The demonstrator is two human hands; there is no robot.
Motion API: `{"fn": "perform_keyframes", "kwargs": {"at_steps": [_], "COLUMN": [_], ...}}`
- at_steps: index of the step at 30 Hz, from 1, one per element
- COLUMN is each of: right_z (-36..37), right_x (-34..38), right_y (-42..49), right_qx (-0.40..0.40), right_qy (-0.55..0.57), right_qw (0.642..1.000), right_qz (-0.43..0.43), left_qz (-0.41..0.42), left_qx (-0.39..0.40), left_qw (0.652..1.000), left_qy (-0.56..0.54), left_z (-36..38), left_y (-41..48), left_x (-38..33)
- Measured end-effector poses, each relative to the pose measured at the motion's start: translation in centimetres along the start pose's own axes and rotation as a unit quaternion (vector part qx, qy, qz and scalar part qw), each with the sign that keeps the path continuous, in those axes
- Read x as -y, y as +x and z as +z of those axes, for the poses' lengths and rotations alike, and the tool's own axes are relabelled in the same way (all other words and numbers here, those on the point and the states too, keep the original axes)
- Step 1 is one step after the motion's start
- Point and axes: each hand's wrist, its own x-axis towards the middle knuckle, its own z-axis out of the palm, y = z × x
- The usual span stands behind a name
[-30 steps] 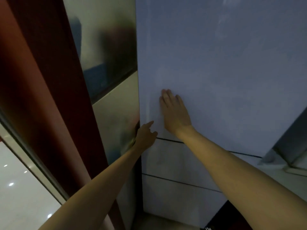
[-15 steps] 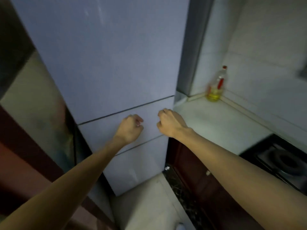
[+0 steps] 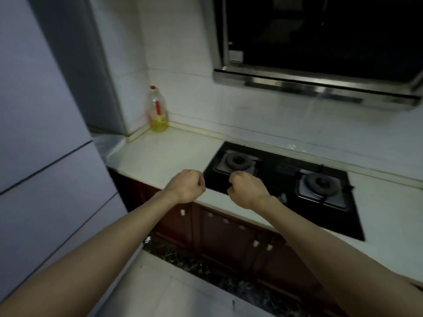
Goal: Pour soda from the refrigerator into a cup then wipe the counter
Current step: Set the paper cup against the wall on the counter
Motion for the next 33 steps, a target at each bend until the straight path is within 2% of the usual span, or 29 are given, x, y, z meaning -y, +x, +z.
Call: {"fn": "perform_keyframes", "kwargs": {"at_steps": [8, 17, 25, 33], "right_z": [-1.9, -3.2, -2.5, -1.4], "right_x": [-18.0, -34.7, -42.8, -50.5], "right_y": [-12.3, -26.6, -35.4, -38.2], "right_qx": [-0.010, -0.015, -0.016, 0.012], "right_qy": [-0.011, 0.007, 0.011, 0.008], "right_qw": [0.990, 0.943, 0.893, 0.855], "right_qz": [0.143, 0.333, 0.450, 0.518], "left_qz": [0.150, 0.294, 0.397, 0.451], "left_qx": [0.064, 0.133, 0.171, 0.210], "left_qw": [0.985, 0.942, 0.892, 0.855], "left_qy": [0.057, 0.090, 0.136, 0.144], "left_z": [8.8, 18.2, 25.5, 32.2], "left_y": [4.6, 6.6, 7.9, 12.3], "left_x": [-20.2, -40.3, -51.9, -59.1]}}
